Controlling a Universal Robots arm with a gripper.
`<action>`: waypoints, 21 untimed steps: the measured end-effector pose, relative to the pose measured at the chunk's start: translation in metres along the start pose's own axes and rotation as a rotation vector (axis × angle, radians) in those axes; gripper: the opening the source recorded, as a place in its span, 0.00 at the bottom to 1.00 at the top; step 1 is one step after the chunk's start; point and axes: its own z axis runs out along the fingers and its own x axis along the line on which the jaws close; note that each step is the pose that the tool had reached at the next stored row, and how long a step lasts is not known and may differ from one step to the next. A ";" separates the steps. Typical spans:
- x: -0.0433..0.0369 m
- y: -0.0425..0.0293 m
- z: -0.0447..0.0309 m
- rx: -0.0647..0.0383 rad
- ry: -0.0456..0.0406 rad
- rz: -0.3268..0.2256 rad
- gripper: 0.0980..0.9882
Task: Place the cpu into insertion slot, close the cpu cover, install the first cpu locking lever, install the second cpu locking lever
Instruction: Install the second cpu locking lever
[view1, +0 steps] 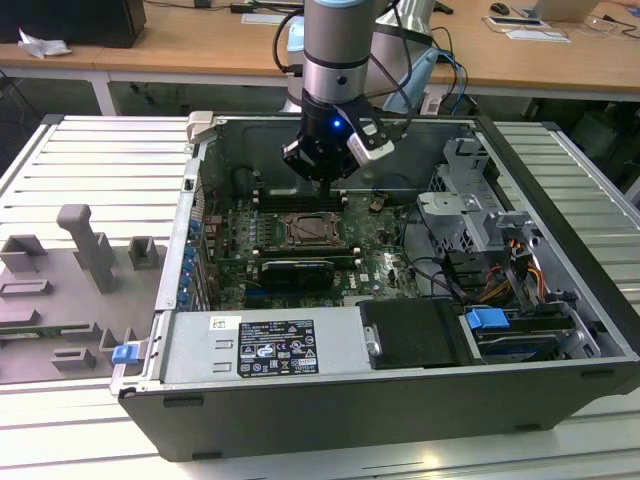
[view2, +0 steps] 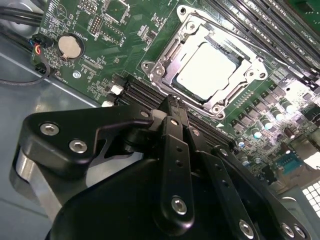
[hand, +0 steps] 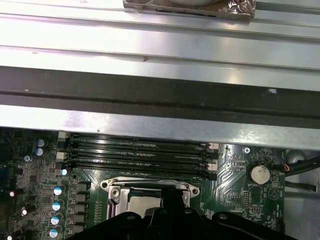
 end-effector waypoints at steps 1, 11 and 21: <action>0.0001 -0.0002 -0.0002 0.000 0.0002 0.000 0.01; 0.0004 -0.0056 -0.0006 0.000 0.0002 0.000 0.01; 0.0004 -0.0078 -0.0058 0.001 0.0002 0.000 0.01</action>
